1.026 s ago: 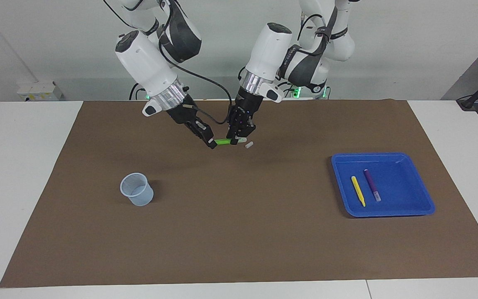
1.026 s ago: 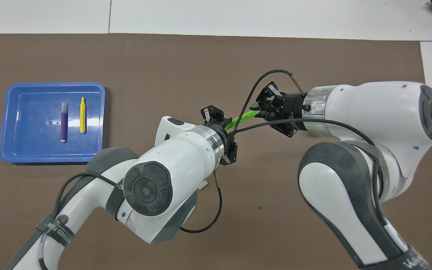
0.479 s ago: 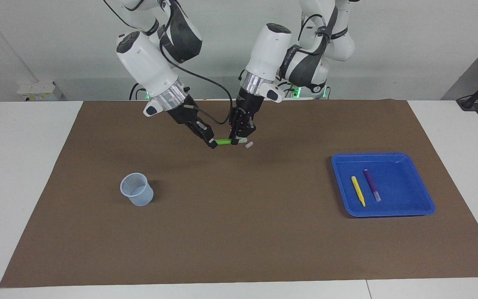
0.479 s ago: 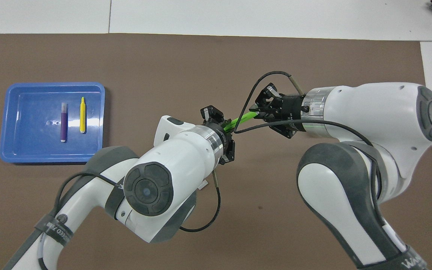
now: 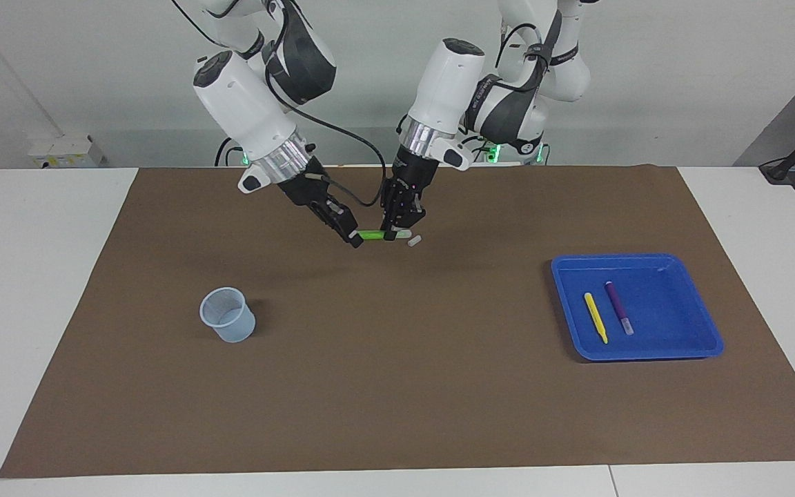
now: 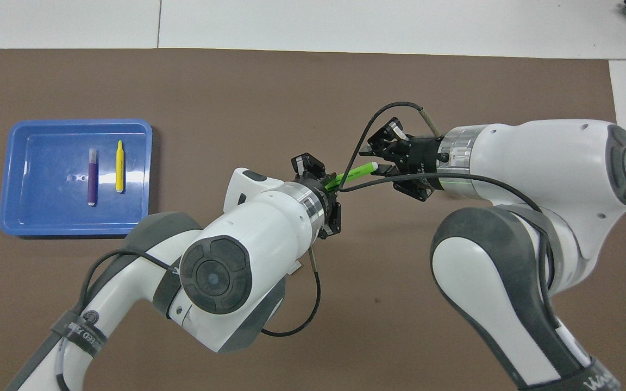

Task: Right arm passes pens to left for tray arrangement
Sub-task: 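Pull the green pen away with the left gripper while the right gripper releases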

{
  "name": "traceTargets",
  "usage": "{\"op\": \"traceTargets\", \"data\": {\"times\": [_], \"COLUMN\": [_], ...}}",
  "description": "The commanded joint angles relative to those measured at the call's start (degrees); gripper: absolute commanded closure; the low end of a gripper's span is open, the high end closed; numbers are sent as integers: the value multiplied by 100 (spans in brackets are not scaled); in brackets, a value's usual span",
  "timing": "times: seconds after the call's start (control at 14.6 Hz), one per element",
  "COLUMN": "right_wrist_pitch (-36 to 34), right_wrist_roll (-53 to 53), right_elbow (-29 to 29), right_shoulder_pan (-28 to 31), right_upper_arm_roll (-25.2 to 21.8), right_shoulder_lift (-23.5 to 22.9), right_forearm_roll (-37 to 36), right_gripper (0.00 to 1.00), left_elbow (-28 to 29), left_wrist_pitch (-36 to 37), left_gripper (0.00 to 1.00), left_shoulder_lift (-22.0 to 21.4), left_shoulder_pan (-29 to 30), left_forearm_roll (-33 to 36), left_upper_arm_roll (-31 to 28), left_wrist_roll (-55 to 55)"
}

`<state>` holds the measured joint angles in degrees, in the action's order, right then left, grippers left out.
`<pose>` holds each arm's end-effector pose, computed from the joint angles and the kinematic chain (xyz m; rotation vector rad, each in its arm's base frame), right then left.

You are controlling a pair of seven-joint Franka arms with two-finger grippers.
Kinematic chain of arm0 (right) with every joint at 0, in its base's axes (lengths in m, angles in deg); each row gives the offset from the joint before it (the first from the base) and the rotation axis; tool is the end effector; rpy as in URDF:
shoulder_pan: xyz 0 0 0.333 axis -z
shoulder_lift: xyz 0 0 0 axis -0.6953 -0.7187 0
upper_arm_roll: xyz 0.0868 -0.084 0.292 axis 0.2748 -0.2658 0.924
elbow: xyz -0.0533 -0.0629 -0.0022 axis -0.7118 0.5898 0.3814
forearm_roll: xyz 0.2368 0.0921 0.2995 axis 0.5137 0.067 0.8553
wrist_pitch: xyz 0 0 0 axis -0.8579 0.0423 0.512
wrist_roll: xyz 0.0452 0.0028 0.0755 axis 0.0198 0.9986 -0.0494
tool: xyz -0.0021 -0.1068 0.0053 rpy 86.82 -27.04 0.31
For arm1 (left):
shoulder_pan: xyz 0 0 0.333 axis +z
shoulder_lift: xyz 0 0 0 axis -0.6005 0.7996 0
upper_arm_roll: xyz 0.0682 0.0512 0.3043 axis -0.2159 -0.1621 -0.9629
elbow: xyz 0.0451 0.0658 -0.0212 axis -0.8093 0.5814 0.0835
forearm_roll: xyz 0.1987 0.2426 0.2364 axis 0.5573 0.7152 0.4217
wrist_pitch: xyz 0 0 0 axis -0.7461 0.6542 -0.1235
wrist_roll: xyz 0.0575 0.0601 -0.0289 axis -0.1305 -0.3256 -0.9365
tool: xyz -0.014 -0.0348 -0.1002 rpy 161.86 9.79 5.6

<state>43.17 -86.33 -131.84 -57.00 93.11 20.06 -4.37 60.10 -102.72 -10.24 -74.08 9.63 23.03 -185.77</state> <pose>0.5654 0.2179 0.5240 -2.3319 1.0806 -0.0163 0.4656 -0.4182 0.5063 1.5521 2.0524 -0.1207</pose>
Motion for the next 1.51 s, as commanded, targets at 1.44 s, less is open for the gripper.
{"op": "traceTargets", "data": {"times": [1.44], "right_wrist_pitch": [-4099], "right_wrist_roll": [4272], "right_elbow": [1697], "right_shoulder_pan": [1488], "right_upper_arm_roll": [-182], "right_shoulder_lift": [436], "right_forearm_roll": [-3172], "right_gripper": [0], "left_elbow": [43], "left_wrist_pitch": [1561], "left_gripper": [92], "left_shoulder_lift": [-173], "left_shoulder_pan": [2468], "left_forearm_roll": [-345], "left_upper_arm_roll": [36], "left_wrist_roll": [7054]}}
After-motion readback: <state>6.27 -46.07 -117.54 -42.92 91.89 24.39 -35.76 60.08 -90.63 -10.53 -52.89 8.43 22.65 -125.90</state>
